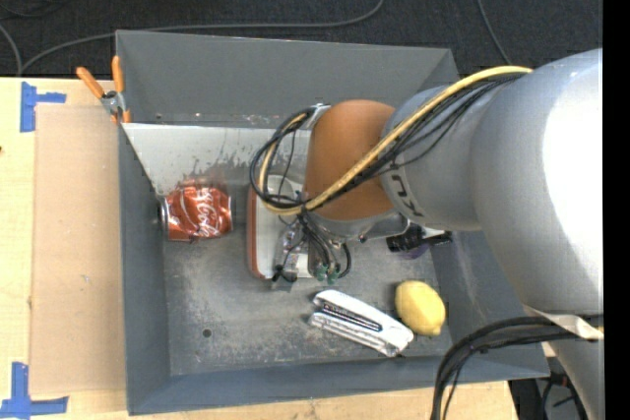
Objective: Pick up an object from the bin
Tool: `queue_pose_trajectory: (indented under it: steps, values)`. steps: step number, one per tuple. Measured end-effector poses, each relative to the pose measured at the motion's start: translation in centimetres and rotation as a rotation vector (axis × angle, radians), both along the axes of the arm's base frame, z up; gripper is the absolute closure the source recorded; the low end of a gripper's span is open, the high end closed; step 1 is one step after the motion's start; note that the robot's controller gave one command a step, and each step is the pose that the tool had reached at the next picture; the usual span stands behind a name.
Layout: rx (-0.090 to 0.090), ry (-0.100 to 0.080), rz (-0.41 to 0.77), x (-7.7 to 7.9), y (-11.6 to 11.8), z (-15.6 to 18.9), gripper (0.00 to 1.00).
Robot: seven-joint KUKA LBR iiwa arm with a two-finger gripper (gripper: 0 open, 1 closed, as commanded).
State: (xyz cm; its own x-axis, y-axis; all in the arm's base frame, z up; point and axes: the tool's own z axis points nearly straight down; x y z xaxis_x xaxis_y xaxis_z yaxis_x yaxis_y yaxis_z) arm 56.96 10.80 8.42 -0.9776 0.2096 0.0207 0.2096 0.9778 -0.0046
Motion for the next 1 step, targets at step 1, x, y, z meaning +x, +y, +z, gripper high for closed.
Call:
queue_pose_trajectory:
  steps: [1]
  values:
    - [0.001,0.001,0.0,0.0,-0.01,1.36,1.0]
